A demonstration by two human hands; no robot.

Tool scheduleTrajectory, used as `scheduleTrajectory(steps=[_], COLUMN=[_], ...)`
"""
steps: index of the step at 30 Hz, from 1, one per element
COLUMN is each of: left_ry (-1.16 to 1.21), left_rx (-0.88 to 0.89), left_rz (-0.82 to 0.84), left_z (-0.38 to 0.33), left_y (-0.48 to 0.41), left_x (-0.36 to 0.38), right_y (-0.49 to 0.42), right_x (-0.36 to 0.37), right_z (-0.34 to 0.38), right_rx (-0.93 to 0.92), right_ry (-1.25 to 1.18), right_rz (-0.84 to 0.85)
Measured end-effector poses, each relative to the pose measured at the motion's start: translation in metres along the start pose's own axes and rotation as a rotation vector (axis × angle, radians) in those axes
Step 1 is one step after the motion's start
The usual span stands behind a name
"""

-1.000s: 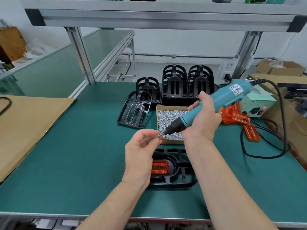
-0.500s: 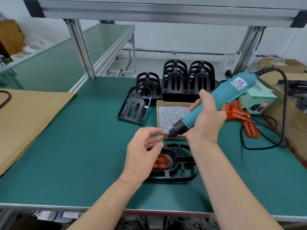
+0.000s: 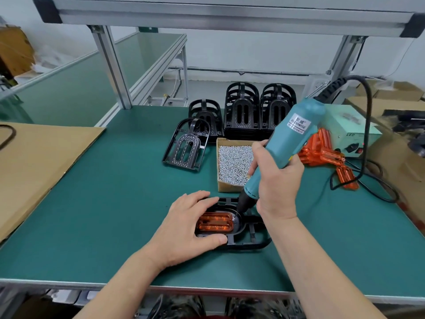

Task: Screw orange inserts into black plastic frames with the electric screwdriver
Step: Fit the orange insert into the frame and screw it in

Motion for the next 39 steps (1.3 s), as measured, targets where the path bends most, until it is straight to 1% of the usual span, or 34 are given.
scheduleTrajectory(steps=[14, 27, 34, 39], left_ry=[0.012, 0.011, -0.006, 0.005], left_rx=[0.002, 0.002, 0.012, 0.0], left_rz=[-0.001, 0.012, 0.092, 0.084], left_z=[0.0012, 0.0023, 0.0028, 0.0046], left_y=[-0.0002, -0.0007, -0.0005, -0.0004], left_x=[0.0007, 0.0016, 0.0048, 0.0057], right_y=[-0.0006, 0.0024, 0.0027, 0.0042], right_x=[-0.0015, 0.0004, 0.0032, 0.0061], right_z=[-0.0043, -0.0041, -0.0057, -0.0045], right_rx=[-0.002, -0.031, -0.033, -0.045], right_ry=[-0.014, -0.01, -0.011, 0.026], right_rz=[-0.027, 0.003, 0.018, 0.041])
Point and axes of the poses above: each hand's wrist, its own y-axis away from the middle knuckle, its own x-axis out of the palm, z = x × y, the point moved 7 cm from there along -y, towards the middle knuckle, and after that the axes turned 10 degrees about x, right-handed, at the moved point
